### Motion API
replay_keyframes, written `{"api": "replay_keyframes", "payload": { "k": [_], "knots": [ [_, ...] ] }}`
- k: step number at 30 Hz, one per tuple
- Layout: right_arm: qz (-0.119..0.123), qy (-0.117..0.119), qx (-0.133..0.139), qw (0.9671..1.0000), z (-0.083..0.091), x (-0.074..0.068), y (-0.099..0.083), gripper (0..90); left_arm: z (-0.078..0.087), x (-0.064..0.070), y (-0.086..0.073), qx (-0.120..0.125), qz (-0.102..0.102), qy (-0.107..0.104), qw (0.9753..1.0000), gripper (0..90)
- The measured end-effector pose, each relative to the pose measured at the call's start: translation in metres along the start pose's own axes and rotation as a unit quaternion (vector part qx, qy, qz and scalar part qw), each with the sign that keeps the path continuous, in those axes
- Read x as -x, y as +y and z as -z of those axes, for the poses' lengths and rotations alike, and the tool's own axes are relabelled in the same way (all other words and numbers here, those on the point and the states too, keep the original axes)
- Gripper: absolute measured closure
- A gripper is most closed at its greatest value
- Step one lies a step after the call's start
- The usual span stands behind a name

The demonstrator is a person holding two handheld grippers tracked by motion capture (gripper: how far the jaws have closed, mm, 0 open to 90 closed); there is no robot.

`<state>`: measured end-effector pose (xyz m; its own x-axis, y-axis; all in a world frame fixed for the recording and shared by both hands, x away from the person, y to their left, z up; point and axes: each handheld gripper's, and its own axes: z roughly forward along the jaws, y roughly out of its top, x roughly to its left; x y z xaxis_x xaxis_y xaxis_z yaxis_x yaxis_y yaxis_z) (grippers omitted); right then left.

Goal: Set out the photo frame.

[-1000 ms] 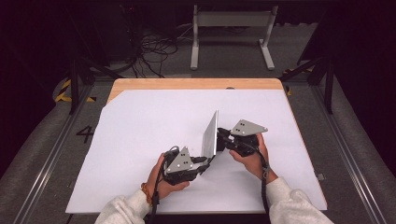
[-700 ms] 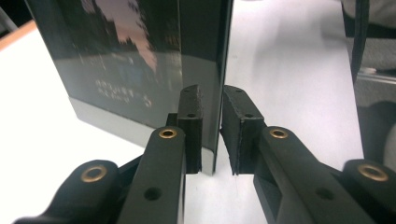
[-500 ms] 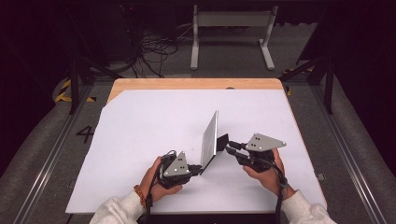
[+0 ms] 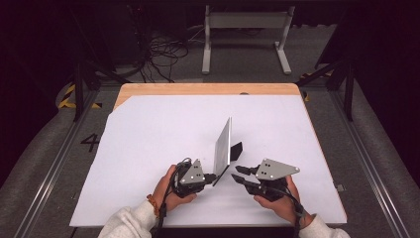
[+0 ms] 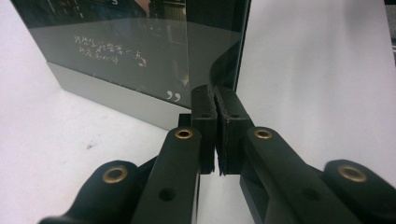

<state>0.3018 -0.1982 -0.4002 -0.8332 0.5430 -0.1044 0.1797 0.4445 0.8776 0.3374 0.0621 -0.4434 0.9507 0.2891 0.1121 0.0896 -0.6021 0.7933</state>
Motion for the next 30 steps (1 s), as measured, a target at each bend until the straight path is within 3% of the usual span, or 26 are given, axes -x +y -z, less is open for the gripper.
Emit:
{"api": "replay_keyframes", "payload": {
  "k": [9,17,30],
  "knots": [
    [0.002,0.003,-0.004,1.0,-0.004,-0.006,0.001,63.5,-0.011,0.007,0.009,0.001,-0.01,-0.004,0.9999,86.1],
    [-0.011,-0.007,-0.005,0.9999,-0.006,-0.002,-0.002,62.7,-0.023,0.009,0.013,0.002,-0.007,-0.008,0.9999,85.5],
    [-0.04,-0.017,-0.012,0.999,-0.01,0.0,-0.004,61.1,-0.027,0.009,0.013,-0.002,-0.006,-0.01,0.9999,85.0]
  ]
}}
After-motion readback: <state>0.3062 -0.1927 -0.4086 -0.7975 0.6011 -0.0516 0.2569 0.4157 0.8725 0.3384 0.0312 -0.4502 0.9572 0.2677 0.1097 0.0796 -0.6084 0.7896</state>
